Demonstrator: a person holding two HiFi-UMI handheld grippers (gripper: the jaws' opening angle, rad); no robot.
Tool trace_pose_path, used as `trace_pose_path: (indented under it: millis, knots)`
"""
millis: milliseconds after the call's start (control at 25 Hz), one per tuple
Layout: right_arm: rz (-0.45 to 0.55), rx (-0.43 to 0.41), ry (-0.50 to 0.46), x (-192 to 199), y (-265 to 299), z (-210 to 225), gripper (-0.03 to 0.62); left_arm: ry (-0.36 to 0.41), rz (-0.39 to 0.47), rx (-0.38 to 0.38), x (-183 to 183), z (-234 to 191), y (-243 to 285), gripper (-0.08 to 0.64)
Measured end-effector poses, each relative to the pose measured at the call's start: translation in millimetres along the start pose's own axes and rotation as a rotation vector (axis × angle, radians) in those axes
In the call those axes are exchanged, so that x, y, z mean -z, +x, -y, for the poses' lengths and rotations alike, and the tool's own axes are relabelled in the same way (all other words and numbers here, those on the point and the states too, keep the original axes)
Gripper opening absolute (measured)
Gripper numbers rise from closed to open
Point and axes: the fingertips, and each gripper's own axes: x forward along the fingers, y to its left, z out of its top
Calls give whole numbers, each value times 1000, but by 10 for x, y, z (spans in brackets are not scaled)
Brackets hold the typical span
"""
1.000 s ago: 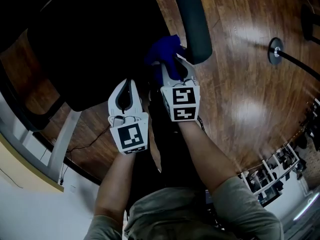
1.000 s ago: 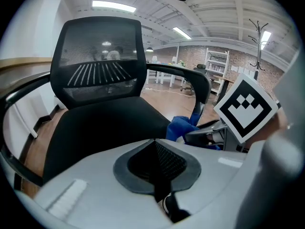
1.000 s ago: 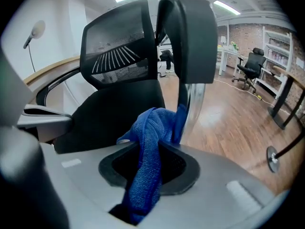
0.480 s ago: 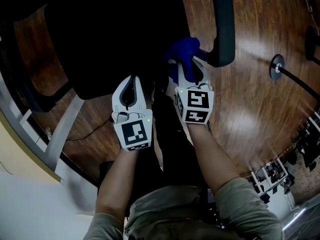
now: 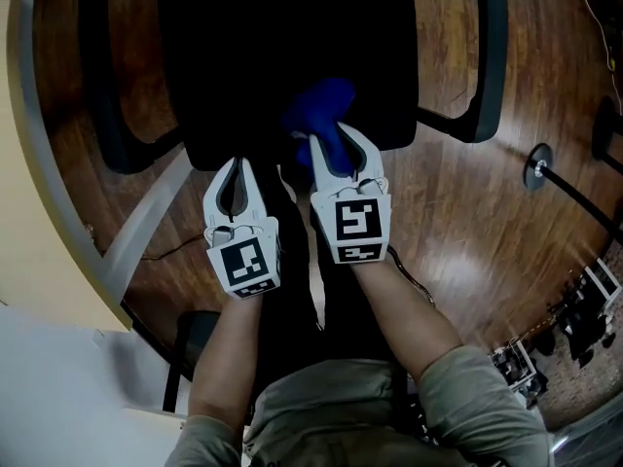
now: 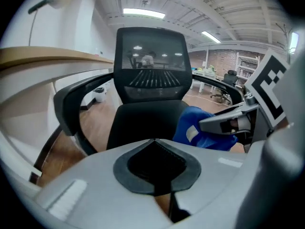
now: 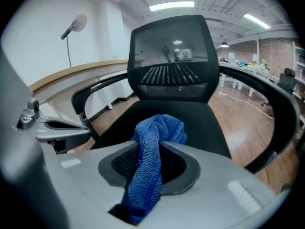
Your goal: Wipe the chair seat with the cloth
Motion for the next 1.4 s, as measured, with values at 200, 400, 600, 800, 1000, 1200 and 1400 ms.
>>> trace_pose_path:
  millis: [200,400,600,800,1000,1200,1400]
  knots:
    - [3,-125,-93,-176,204,-752,101,-66,-17,-106,128,-607,-240,5]
    - [-42,-220,-164,-123,413,-1425,101,-116,-15,-174,300,-1131,-463,5]
    - [-90,-315,-264,19,602,-2024,101,-171,-22,-222,480,-1443,-591,5]
    - [-148,-349,-314,262,753,-2354,101,-183,-37,-187,742,-1510,-592,5]
    - [-171,-349,-309,469,857,-2369,101,-173,-37,-174,835,-1535,-488,5]
    - [-169,-325,-273,535,819,-2182,101,-144,-55,-152,854,-1385,-448,5]
    - [-171,-299,-241,569,719,-1901,101,-111,-57,-119,759,-1113,-353,5]
